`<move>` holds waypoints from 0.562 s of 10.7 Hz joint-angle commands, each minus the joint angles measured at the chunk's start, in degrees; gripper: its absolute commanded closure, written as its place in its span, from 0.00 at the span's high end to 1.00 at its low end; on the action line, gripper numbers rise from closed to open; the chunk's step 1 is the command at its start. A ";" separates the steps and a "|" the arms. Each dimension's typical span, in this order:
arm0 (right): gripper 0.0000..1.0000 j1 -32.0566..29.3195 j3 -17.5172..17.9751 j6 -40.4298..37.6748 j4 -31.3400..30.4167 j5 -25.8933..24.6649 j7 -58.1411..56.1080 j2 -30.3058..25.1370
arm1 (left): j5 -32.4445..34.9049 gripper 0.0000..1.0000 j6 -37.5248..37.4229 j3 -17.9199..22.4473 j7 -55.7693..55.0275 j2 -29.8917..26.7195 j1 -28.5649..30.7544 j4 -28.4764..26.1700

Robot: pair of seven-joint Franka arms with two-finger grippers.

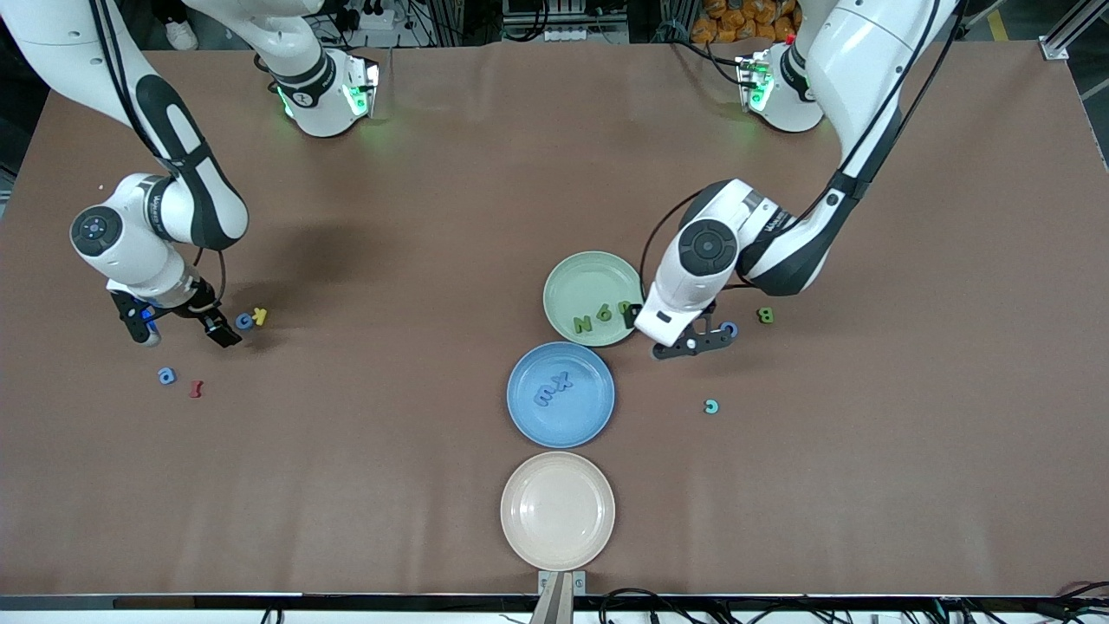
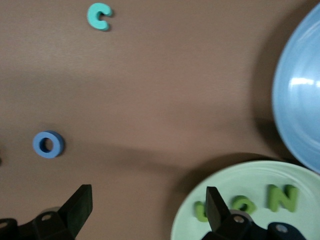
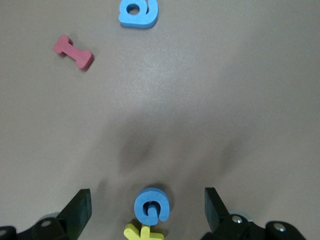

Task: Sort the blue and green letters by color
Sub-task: 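Grasp the blue c with the right gripper while the left gripper grasps the B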

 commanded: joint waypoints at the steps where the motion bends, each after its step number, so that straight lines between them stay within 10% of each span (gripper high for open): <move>1: 1.00 -0.84 0.76 1.62 -3.06 -0.04 1.14 -1.83 | 2.56 1.00 18.14 -1.27 2.13 -11.19 5.46 -21.21; 6: 1.00 -0.93 0.85 2.94 -3.06 0.13 1.32 0.37 | 2.56 1.00 22.09 -1.27 15.11 -12.45 13.45 -26.19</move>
